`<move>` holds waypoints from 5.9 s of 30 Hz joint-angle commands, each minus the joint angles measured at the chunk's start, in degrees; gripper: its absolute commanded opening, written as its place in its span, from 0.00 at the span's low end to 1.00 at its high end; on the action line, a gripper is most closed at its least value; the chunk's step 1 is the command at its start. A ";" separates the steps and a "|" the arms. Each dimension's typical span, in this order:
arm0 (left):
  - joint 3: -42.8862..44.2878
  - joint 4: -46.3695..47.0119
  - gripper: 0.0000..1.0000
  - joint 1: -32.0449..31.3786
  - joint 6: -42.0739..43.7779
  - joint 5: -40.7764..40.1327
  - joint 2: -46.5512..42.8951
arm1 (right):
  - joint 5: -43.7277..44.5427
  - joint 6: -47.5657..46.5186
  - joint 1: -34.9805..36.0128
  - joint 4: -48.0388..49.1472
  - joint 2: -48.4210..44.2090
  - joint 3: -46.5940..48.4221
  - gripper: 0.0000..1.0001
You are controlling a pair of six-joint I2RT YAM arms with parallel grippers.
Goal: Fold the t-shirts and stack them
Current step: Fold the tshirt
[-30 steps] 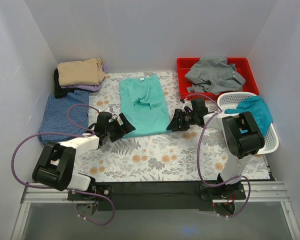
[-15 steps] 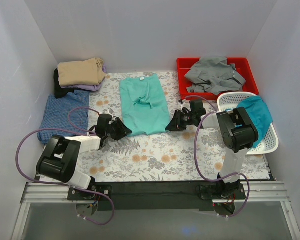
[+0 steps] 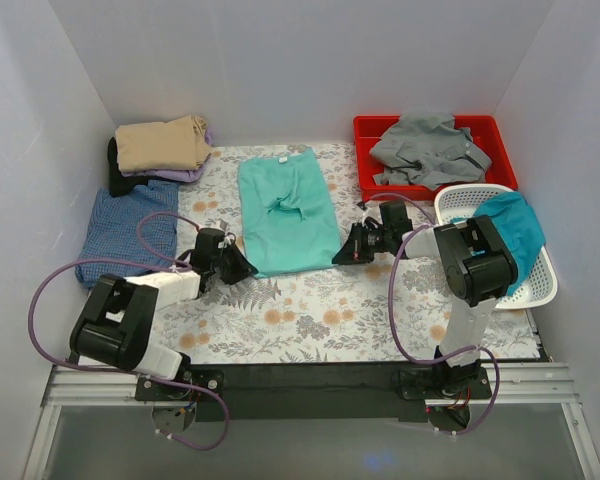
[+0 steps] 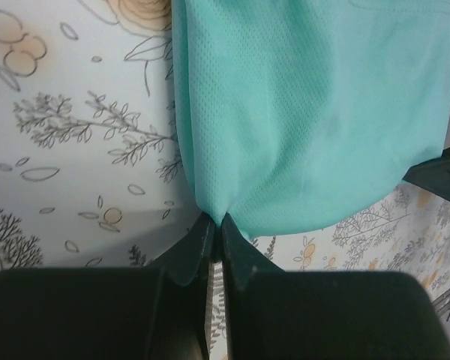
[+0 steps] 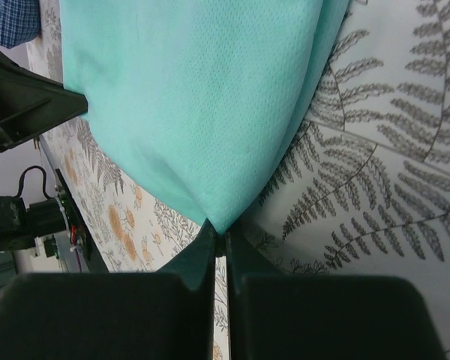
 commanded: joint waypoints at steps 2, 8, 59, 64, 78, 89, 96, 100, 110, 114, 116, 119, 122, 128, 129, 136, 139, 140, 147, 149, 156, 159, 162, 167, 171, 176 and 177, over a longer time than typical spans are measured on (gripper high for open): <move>1.06 -13.25 0.00 0.05 2.07 -0.52 -6.50 | -0.43 -1.62 0.18 -1.36 -5.33 -3.78 0.01; 1.95 -23.20 0.00 -1.00 0.84 5.27 -13.52 | -0.08 -0.83 0.88 -4.44 -16.39 -10.54 0.01; 33.67 -46.95 0.00 -15.17 -7.25 -17.93 -11.18 | 18.56 -5.13 8.53 -29.31 -29.96 9.03 0.02; 34.73 -42.82 0.00 -11.92 -5.23 -16.87 -7.31 | 15.75 -7.15 5.11 -29.05 -23.72 13.08 0.02; 43.95 -33.33 0.00 -2.60 0.66 -12.30 9.47 | 6.87 -9.88 0.18 -28.70 -2.54 31.62 0.02; 52.66 -19.63 0.29 3.64 4.88 -9.31 25.20 | 4.13 -11.73 -3.16 -27.13 18.26 55.16 0.39; 59.58 -11.53 0.64 7.25 10.14 -16.78 31.54 | 12.14 -17.44 -4.04 -27.03 26.74 69.68 0.56; 61.10 -13.20 0.64 7.52 11.82 -14.51 29.44 | 12.23 -16.74 -4.31 -25.80 22.17 65.04 0.57; 51.44 -14.78 0.65 7.52 10.16 -2.63 25.48 | 12.75 -20.60 -3.69 -29.48 18.12 54.48 0.58; 42.66 -9.08 0.66 7.52 10.68 -2.72 23.37 | 13.20 -21.40 -3.69 -29.75 18.91 52.55 0.59; 42.11 -8.63 0.66 7.52 11.03 -3.24 24.07 | 13.46 -21.57 -3.60 -29.75 20.13 52.63 0.59; 42.19 -6.70 0.66 7.52 11.21 -3.51 26.44 | 15.03 -22.10 -3.60 -30.37 21.02 53.16 0.59; 42.46 -5.82 0.66 7.52 10.95 -3.42 28.03 | 16.26 -22.98 -3.43 -30.89 21.98 53.51 0.59; 43.25 -3.27 0.65 7.52 9.81 0.70 30.75 | 16.88 -23.59 -3.34 -33.00 24.71 54.91 0.59; 43.08 -2.22 0.66 7.52 9.37 1.75 30.75 | 17.58 -23.77 -3.17 -33.01 24.54 54.48 0.59; 41.32 -1.69 0.66 7.52 6.73 8.08 31.81 | 26.35 -25.96 -1.67 -36.17 26.29 55.36 0.59; 39.92 -1.16 0.66 7.52 6.29 8.44 32.07 | 29.54 -26.40 -0.97 -38.28 27.26 56.15 0.59; 39.74 -1.16 0.66 7.52 6.20 8.44 32.16 | 29.28 -26.75 -0.88 -38.28 27.52 55.98 0.59; 37.28 -1.95 0.58 7.52 5.76 9.84 30.93 | 23.66 -26.93 -0.53 -38.81 26.39 52.82 0.46; 34.47 -1.86 0.42 7.52 5.32 10.11 28.92 | 21.55 -26.76 -0.27 -38.72 24.72 49.48 0.30; 23.84 -6.24 0.21 7.25 3.39 9.59 17.25 | 19.87 -25.44 3.15 -33.28 12.34 29.72 0.25; 19.71 -10.55 0.21 6.55 3.47 8.36 10.92 | 19.70 -23.34 5.96 -30.99 5.04 20.08 0.29; 16.72 -15.20 0.22 5.59 3.91 8.27 6.60 | 21.01 -20.44 9.82 -29.67 -1.90 11.28 0.36; 13.29 -20.92 0.39 3.48 4.61 8.18 -2.02 | 25.13 -15.60 14.06 -28.26 -13.77 2.72 0.48; 13.28 -26.89 0.51 2.68 6.63 1.70 -6.77 | 30.14 -15.07 14.06 -29.31 -19.22 2.36 0.54; 15.65 -30.16 0.54 2.51 8.13 -4.47 -9.05 | 34.11 -16.21 14.06 -31.95 -20.55 6.13 0.55; 15.83 -29.55 0.54 2.51 8.74 -5.09 -9.23 | 34.63 -16.38 14.06 -32.39 -20.46 6.84 0.56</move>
